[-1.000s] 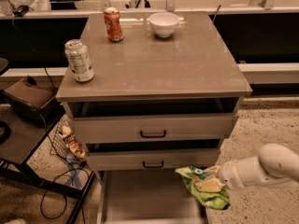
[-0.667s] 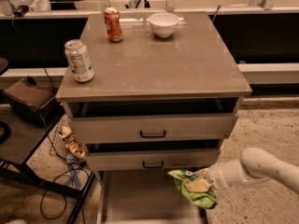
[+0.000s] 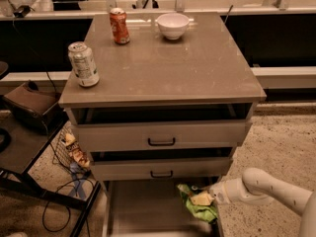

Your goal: Place green rice chip bag into bottom drawer

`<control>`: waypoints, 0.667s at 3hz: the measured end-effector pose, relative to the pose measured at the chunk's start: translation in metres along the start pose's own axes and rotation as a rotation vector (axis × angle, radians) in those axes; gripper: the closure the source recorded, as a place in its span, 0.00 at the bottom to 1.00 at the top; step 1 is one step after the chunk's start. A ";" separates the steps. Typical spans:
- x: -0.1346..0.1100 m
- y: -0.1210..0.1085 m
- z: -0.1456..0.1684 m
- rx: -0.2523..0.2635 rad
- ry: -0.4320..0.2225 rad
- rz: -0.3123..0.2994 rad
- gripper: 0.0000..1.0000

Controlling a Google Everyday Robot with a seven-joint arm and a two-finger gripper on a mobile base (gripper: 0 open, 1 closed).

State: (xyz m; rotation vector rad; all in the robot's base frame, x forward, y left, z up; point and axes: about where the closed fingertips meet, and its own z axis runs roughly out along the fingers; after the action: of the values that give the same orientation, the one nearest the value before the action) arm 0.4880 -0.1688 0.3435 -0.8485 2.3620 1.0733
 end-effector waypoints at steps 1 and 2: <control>0.034 -0.026 0.028 -0.025 -0.021 0.093 1.00; 0.042 -0.031 0.036 -0.031 -0.025 0.110 1.00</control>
Offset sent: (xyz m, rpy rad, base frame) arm -0.0038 -0.0032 -0.0480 0.0407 0.0663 -0.0511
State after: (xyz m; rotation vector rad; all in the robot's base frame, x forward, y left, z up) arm 0.4823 -0.1713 0.2805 -0.7186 2.4008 1.1603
